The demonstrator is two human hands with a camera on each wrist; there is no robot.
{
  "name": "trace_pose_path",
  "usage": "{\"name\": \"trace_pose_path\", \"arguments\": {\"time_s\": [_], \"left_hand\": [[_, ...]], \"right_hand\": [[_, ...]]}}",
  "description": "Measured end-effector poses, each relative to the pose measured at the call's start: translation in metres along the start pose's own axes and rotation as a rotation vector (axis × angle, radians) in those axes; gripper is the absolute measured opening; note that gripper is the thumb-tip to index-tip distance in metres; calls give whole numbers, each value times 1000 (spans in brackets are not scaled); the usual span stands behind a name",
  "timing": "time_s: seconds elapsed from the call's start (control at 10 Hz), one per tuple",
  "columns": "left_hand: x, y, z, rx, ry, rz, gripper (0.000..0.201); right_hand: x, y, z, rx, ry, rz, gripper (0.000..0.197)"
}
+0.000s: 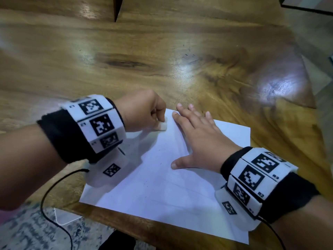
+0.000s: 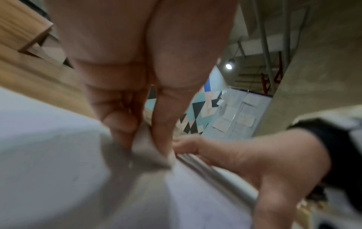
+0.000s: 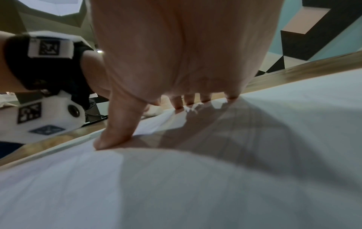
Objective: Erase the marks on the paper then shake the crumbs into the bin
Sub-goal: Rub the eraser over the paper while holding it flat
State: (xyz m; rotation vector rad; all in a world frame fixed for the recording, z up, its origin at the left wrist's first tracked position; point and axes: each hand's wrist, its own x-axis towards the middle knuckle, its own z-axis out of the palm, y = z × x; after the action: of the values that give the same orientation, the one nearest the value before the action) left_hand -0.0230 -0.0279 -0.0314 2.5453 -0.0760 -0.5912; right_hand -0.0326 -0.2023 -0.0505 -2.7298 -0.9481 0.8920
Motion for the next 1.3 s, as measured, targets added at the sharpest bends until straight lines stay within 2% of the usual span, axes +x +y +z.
{"name": "trace_pose_path", "arguments": {"time_s": [0.1,0.2,0.3,0.5,0.6,0.7,0.8,0.9,1.0,1.1,1.2,1.3], "left_hand": [[2,-3,-3,-46,60,-31,7],[-1,-2,3,38,166,-37,5],[-5,-5,5,88,113,-12,12],[10,5,1,-3,175,-22,9],[3,3,8,5,95,-6,8],[4,7,6,-22,73,-5,10],[8,13,5,-4,148,-13,13],[-9,12,19,19,99,28,6],[-33,12,32,54,-124,130,7],[-20,14,19,97,-109,113,8],[2,18,6,49,103,74,7],[-8,14,19,35,63,109,10]], "right_hand": [[0,0,0,5,0,-1,118],[0,0,0,6,-1,-2,119],[0,0,1,5,2,-2,119],[0,0,1,-10,6,-2,120],[1,0,2,0,13,-2,120],[1,0,2,-2,12,-2,120],[1,0,1,2,16,0,120],[1,-1,2,10,24,5,121],[1,-1,2,5,20,8,122],[1,-1,2,-1,16,4,123],[1,-1,2,2,28,-1,123],[1,-1,2,1,30,0,122]]}}
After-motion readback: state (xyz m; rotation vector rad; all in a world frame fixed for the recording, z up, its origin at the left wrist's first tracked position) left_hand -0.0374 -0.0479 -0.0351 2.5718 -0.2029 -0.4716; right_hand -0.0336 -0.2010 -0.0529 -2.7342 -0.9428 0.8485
